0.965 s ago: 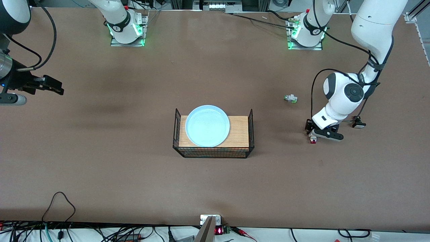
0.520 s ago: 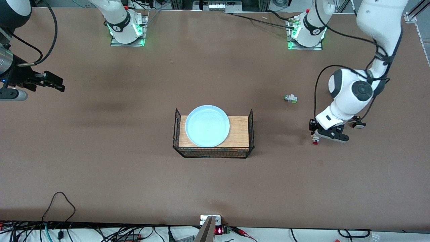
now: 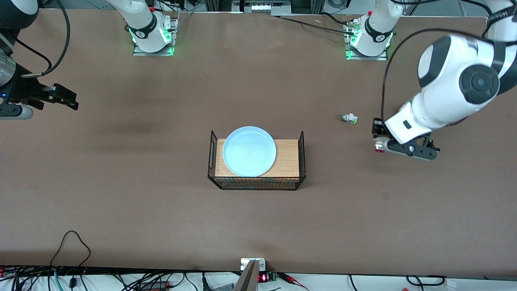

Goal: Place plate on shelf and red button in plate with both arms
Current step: 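Grasp the red-topped push button with the left gripper and lift it, then carry the button with the left gripper over the plate, then set the button on the plate, open the left gripper, and lift away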

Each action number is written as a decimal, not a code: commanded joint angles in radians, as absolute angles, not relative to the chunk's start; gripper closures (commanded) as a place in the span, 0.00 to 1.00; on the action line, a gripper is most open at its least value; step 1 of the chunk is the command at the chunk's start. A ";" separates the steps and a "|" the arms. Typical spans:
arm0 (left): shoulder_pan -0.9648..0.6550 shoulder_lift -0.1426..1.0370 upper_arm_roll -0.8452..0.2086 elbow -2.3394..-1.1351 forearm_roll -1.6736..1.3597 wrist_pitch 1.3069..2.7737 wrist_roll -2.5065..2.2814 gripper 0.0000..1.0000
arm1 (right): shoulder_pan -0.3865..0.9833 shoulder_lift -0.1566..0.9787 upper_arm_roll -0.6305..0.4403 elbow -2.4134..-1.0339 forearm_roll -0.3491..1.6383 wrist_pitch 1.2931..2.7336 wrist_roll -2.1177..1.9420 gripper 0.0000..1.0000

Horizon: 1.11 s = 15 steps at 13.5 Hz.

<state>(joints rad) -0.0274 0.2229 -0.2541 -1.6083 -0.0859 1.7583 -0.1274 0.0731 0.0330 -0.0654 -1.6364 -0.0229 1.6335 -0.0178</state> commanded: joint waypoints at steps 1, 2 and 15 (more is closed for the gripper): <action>-0.064 0.285 -0.333 -1.503 -0.196 1.715 -0.360 0.87 | 0.069 0.021 -0.071 -1.634 -0.028 1.626 -0.058 0.00; -0.116 0.310 -0.344 -1.479 -0.199 1.717 -0.450 0.87 | 0.064 0.023 -0.071 -1.632 -0.020 1.626 -0.052 0.00; -0.495 0.726 -0.298 -1.262 0.040 2.283 -0.911 0.83 | 0.066 0.021 -0.071 -1.626 -0.021 1.609 0.015 0.00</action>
<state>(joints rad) -0.4781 0.7158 -0.3212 -1.3014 0.0014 2.2929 -0.8930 0.0693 0.0313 -0.0727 -1.6335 -0.0228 1.6273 0.0000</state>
